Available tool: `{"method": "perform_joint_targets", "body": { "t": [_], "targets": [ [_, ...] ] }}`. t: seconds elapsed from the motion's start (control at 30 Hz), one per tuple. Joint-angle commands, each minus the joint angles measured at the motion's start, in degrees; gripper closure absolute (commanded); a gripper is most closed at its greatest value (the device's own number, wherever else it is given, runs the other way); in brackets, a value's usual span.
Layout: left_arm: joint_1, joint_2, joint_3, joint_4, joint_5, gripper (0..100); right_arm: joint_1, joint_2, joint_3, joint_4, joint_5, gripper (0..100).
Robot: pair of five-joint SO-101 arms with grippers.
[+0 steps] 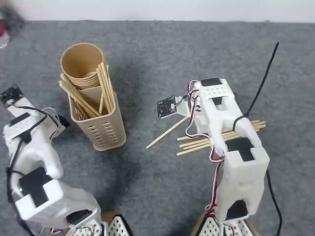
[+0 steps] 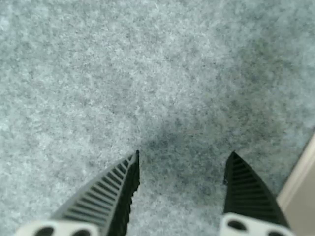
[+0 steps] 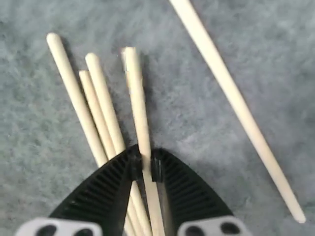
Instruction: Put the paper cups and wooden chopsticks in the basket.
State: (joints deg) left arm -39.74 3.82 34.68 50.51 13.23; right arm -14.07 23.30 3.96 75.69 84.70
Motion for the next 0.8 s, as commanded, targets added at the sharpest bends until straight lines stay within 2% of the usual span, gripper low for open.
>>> {"method": "perform_joint_targets", "body": {
  "t": [0.0,0.13,0.33,0.47,0.63,0.77],
  "targets": [
    [0.0,-1.8,-0.7,-0.1,-0.4,74,0.7,-12.4,0.1,3.4,0.6,99.2],
    [0.0,-1.8,-0.7,-0.1,-0.4,74,-0.5,-26.3,0.1,7.3,-0.3,99.2],
    [0.0,-1.8,-0.7,0.0,-0.4,74,-7.5,-44.4,0.4,8.3,-12.6,99.2],
    [0.0,-1.8,-0.6,0.1,-0.4,74,-18.2,-52.6,0.4,2.9,-30.0,99.2],
    [0.0,-1.8,-0.6,0.2,-0.4,74,-29.0,-56.6,0.4,-12.9,-54.9,99.2],
    [0.0,-1.8,-0.6,0.2,-0.4,74,-34.3,-53.8,0.3,-27.5,-66.7,99.2]
  ]
}}
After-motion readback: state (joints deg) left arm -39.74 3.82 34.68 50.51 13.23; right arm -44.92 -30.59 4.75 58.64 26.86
